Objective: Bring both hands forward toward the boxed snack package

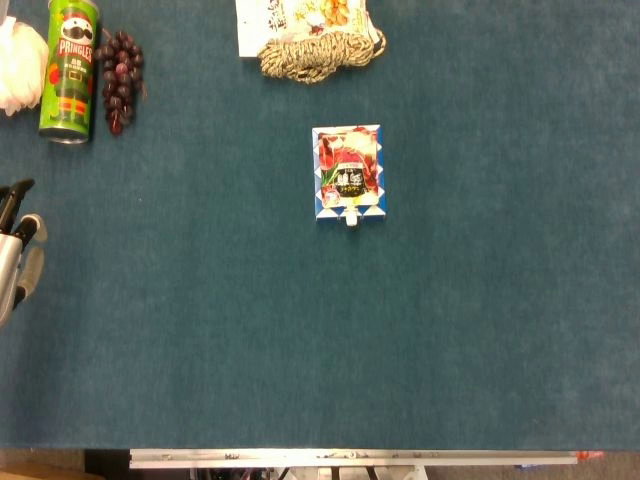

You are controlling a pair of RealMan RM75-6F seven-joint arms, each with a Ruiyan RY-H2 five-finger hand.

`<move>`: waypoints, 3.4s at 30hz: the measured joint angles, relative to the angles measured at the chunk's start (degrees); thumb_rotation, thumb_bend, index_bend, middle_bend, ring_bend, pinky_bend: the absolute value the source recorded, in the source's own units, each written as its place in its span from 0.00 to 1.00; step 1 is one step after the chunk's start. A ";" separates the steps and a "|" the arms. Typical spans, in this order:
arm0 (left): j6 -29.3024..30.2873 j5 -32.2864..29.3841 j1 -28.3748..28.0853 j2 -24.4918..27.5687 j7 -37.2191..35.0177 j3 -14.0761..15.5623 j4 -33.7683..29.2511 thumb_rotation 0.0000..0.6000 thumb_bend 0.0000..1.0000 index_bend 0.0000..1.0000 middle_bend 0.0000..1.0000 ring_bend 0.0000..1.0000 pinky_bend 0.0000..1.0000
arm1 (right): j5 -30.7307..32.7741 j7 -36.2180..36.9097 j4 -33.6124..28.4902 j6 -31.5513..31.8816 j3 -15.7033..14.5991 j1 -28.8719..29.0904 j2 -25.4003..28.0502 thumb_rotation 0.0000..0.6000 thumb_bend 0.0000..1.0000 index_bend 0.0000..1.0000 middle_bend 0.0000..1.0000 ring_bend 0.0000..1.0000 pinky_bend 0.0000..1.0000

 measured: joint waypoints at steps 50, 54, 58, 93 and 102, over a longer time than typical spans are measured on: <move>2.17 3.21 0.17 -0.32 -5.88 -0.05 1.63 1.00 0.41 0.33 0.00 0.21 0.95 | -2.29 0.22 2.16 5.58 1.85 -1.18 -2.54 1.00 0.71 0.28 0.15 0.18 0.93; 1.97 3.14 0.18 -0.36 -5.69 0.01 1.73 1.00 0.53 0.25 0.00 0.18 0.97 | -3.03 0.67 3.54 7.82 2.63 -1.62 -3.94 1.00 0.92 0.28 0.11 0.18 0.96; 1.76 3.02 0.20 -0.37 -4.93 0.03 1.53 1.00 0.71 0.18 0.00 0.16 0.97 | -3.79 1.54 4.43 8.57 2.88 -1.84 -4.44 1.00 1.00 0.28 0.05 0.18 0.97; 2.22 3.29 0.39 -0.60 -5.20 -0.13 1.42 1.00 0.87 0.00 0.00 0.14 0.97 | -9.92 15.19 5.35 7.43 0.65 -0.60 -2.86 1.00 1.00 0.00 0.00 0.18 0.97; 1.82 2.98 0.36 -0.65 -4.78 -0.14 1.46 1.00 0.87 0.00 0.00 0.14 0.96 | -13.35 19.19 9.16 10.37 0.14 -0.16 -4.15 1.00 1.00 0.00 0.00 0.18 0.97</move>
